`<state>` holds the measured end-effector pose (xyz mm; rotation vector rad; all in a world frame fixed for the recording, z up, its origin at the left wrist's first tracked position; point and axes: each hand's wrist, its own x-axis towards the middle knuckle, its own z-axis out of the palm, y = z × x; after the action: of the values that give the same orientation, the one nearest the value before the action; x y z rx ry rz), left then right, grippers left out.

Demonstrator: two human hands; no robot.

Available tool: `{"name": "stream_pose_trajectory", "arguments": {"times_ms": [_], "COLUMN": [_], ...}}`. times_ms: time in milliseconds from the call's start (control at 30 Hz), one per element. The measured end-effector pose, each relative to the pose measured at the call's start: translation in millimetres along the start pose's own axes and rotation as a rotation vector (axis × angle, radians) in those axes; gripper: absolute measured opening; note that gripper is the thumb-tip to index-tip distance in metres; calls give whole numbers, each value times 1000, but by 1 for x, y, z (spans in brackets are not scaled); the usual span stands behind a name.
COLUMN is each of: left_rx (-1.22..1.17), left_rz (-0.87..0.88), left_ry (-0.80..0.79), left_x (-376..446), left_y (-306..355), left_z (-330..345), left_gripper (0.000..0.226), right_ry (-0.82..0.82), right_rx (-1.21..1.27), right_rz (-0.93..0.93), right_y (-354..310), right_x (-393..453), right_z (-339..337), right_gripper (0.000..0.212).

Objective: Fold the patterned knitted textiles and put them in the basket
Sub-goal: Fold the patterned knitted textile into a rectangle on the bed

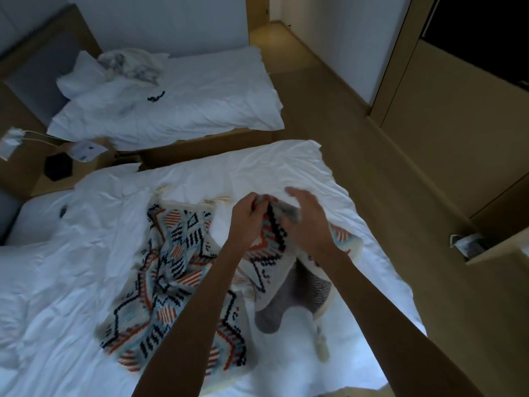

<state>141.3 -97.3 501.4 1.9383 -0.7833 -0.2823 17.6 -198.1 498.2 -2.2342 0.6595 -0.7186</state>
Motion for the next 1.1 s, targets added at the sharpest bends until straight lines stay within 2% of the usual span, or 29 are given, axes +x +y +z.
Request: {"name": "stream_pose_trajectory", "arguments": {"times_ms": [100,133,167,233,267,300,367,433,533,633,733,833,967,1033,1100], "left_rx": [-37,-85,-113,-78,-34,17,156,270,345,430,455,467,596,588,459], "left_rz": [39,31,25,20,22,39,154,322,452,345,257,236,247,236,203], "left_ry": [25,54,86,171,232,308,482,540,407,204,78,72,76,97,96], "left_x": [9,11,12,10,6,1,-13,-29,-57,-70,-68,-65,-69,-69,-62], "left_y": [21,25,26,27,27,26,22,17,4,-15,-29,-32,-18,-18,-20], "left_z": [-10,-15,-20,-26,-27,-27,-22,-15,0,16,22,23,32,38,33], "left_gripper": [29,31,32,22,11,5,21,22,22,35,40,32,64,58,42], "right_ry": [-278,-310,-290,-142,-80,-35,19,40,89,130,22,-26,55,62,63], "right_rx": [87,125,163,188,189,183,172,124,56,22,200,272,365,354,307], "right_rz": [-5,30,55,45,42,49,56,83,107,124,203,189,207,206,188], "right_y": [-12,-12,-12,-10,-11,-13,-19,-23,-27,-32,-38,-37,-37,-40,-40], "right_x": [-2,-2,-1,-1,-1,-2,-1,1,5,5,6,5,4,5,6], "right_z": [10,10,10,10,10,11,12,12,12,11,4,-2,-6,-10,-14], "right_gripper": [90,88,73,21,11,15,23,32,39,39,47,48,49,51,47]}}
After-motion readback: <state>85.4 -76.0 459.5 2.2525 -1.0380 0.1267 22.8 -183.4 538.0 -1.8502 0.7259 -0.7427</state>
